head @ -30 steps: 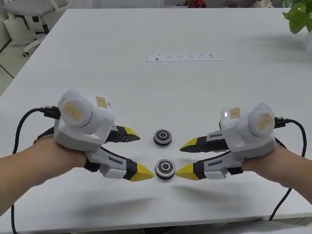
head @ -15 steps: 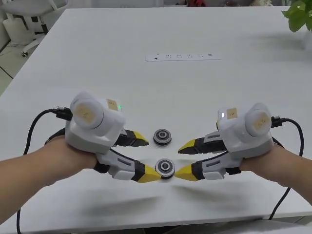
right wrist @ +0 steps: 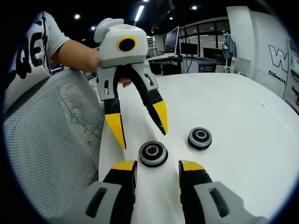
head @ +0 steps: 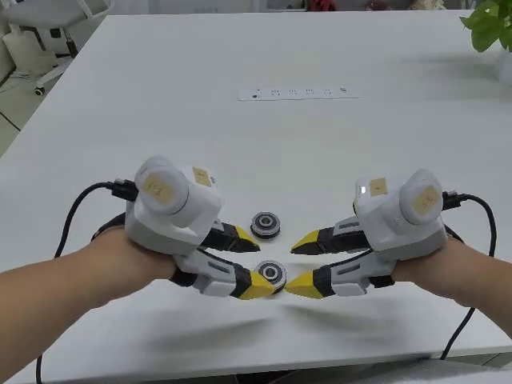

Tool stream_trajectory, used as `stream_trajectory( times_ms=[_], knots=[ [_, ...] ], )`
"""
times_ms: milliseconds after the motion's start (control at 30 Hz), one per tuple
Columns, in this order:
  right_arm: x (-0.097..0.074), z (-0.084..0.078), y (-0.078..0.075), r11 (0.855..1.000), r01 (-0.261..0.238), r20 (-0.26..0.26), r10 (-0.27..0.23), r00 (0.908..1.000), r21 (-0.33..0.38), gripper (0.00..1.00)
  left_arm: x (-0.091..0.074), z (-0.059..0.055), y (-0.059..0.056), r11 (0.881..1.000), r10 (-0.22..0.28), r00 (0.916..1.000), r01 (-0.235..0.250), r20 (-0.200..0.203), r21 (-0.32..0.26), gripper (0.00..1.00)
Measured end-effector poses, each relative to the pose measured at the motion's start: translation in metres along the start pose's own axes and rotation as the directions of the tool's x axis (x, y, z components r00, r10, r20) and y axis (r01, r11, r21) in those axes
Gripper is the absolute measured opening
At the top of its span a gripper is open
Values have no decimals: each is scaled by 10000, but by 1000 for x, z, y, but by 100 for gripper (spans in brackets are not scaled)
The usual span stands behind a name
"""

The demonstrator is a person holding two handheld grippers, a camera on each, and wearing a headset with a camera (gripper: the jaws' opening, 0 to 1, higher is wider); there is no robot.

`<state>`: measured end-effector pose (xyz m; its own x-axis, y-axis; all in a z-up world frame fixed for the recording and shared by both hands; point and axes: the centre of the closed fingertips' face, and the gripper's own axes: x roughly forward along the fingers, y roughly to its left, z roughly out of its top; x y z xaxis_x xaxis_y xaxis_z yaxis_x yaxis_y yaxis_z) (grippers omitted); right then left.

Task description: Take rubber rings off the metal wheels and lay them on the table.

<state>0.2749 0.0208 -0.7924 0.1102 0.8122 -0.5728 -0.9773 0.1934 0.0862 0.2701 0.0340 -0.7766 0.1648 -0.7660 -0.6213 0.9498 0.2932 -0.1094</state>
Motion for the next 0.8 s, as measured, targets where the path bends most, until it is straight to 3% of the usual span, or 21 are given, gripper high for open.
stream_trajectory(
  times_ms=[367,800],
  knots=[
    [1,-1,2,10000,-67,-65,67,10000,-13,34,8,-2,-2,9999,-77,9999,75,-95,-132,27],
    [3,-4,4,9999,-148,-153,148,9998,11,34,16,-9,3,9990,384,9986,-375,-366,243,18]
  ],
)
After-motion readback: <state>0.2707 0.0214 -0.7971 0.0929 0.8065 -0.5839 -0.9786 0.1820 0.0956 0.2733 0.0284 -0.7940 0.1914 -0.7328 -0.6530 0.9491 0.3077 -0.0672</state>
